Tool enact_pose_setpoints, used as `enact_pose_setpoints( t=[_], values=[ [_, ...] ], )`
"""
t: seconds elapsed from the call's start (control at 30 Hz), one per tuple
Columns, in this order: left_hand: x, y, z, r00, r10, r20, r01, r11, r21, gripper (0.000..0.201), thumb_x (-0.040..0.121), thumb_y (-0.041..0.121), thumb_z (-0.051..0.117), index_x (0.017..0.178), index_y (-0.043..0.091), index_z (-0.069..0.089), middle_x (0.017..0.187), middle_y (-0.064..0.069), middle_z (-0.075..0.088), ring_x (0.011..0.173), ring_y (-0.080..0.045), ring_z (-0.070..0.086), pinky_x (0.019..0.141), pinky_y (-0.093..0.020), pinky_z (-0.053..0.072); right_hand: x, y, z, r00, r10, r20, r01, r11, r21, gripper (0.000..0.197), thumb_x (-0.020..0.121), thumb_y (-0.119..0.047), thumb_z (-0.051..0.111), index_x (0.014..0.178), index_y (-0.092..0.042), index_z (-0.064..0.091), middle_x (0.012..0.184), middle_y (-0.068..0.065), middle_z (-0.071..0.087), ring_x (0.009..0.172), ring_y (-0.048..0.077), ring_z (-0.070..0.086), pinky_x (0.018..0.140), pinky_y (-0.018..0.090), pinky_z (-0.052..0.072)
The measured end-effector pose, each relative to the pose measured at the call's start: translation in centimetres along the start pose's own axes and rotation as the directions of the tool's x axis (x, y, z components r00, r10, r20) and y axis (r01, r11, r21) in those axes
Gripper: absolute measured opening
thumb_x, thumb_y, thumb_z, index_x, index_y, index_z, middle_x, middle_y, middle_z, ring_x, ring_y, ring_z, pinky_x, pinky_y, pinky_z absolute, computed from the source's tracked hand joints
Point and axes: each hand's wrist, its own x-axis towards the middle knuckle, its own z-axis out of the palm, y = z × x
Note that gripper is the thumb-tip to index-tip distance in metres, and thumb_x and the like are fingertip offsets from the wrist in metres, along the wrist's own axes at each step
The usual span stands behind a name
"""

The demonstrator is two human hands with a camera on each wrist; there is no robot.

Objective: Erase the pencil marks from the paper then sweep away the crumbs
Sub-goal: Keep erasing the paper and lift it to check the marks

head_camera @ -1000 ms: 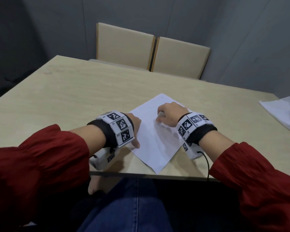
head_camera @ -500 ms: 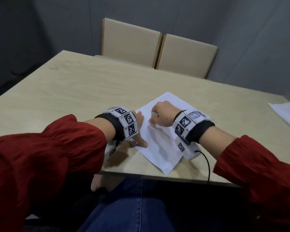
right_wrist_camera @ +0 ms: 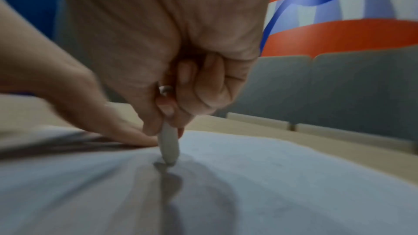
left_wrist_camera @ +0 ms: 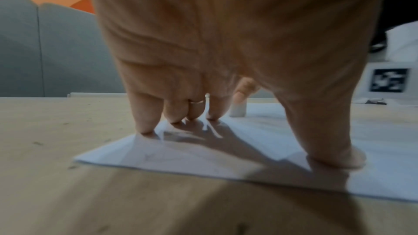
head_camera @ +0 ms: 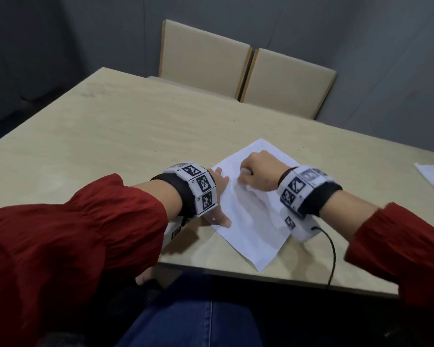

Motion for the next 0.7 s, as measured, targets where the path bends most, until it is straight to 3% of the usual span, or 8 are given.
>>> enact_pose_setpoints(
  t=[0.1,0.23,0.3,0.37,0.47,0.53,0.63,0.7],
  values=[
    [0.2,0.2,0.2,1.000,-0.002,-0.013,0.002,1.000,-0.002,0.119,0.069,0.077,0.061,0.155,0.014,0.006,0.161,-0.015,0.003,0.144,-0.032,0.023,0.112,-0.049,0.030,-0.7,-0.3,0.8,0.997,-0.068,0.025,0.068,0.997,0.023,0.023,0.081,-0.023,0.057,0.065,-0.007,0.056,0.065,0.007,0.060,0.066,0.024,0.053,0.066,0.037,0.047],
    [0.0,0.2,-0.1,1.000,0.001,0.009,-0.001,1.000,-0.007,0.117,0.067,0.077,0.063,0.152,0.011,0.016,0.159,-0.017,0.011,0.141,-0.032,0.028,0.108,-0.050,0.035,1.1,3.5,-0.8,0.988,0.154,-0.019,-0.153,0.987,0.039,0.029,0.076,-0.027,0.064,0.057,-0.014,0.048,0.068,0.005,0.057,0.070,0.029,0.053,0.062,0.034,0.044],
    [0.0,0.1,-0.2,1.000,0.003,0.009,-0.003,1.000,-0.012,0.117,0.067,0.077,0.063,0.151,0.011,0.018,0.159,-0.017,0.013,0.140,-0.032,0.030,0.107,-0.050,0.037,1.4,4.0,-1.3,0.980,0.186,-0.064,-0.184,0.982,0.031,0.030,0.078,-0.022,0.060,0.054,-0.014,0.044,0.065,0.005,0.052,0.070,0.029,0.050,0.056,0.029,0.037],
    [0.1,0.1,-0.1,1.000,0.005,-0.013,-0.005,1.000,-0.010,0.117,0.066,0.078,0.063,0.151,0.012,0.018,0.159,-0.017,0.013,0.139,-0.032,0.031,0.106,-0.050,0.038,0.6,2.5,-1.0,0.991,0.113,-0.071,-0.116,0.993,-0.037,0.029,0.082,-0.020,0.054,0.056,-0.015,0.042,0.066,0.005,0.052,0.072,0.029,0.051,0.053,0.027,0.033],
    [0.1,0.2,0.1,1.000,-0.002,-0.012,0.001,1.000,-0.031,0.117,0.068,0.075,0.063,0.153,0.012,0.013,0.160,-0.017,0.009,0.142,-0.032,0.026,0.109,-0.048,0.034,-2.1,-0.4,0.8,0.998,-0.057,0.000,0.057,0.998,-0.033,0.034,0.084,-0.025,0.055,0.055,-0.015,0.041,0.059,0.001,0.050,0.064,0.023,0.047,0.061,0.035,0.045],
    [0.1,0.2,0.1,1.000,-0.006,-0.005,0.006,0.999,-0.034,0.120,0.064,0.078,0.063,0.152,0.012,0.015,0.158,-0.017,0.013,0.141,-0.033,0.028,0.109,-0.048,0.035,-3.2,-0.1,1.8,0.995,-0.104,0.003,0.104,0.995,-0.008,0.027,0.083,-0.027,0.055,0.060,-0.012,0.052,0.062,0.004,0.057,0.063,0.023,0.048,0.065,0.040,0.050],
    [0.2,0.3,-0.1,1.000,-0.012,-0.021,0.011,1.000,-0.027,0.131,0.044,0.087,0.053,0.148,0.015,0.023,0.157,-0.016,0.017,0.134,-0.033,0.039,0.101,-0.049,0.042,-1.9,3.4,0.7,0.999,0.040,-0.027,-0.041,0.999,-0.029,0.019,0.082,-0.027,0.053,0.070,-0.018,0.064,0.078,0.002,0.067,0.075,0.024,0.055,0.070,0.040,0.052],
    [0.4,0.3,0.0,1.000,-0.027,-0.012,0.027,1.000,-0.008,0.138,0.035,0.090,0.046,0.149,0.017,0.021,0.160,-0.014,0.012,0.135,-0.032,0.040,0.100,-0.049,0.043,-1.2,5.4,-0.5,0.989,0.137,-0.052,-0.141,0.988,-0.067,0.017,0.083,-0.023,0.054,0.072,-0.017,0.066,0.084,0.004,0.068,0.083,0.028,0.059,0.065,0.035,0.050]
  ],
)
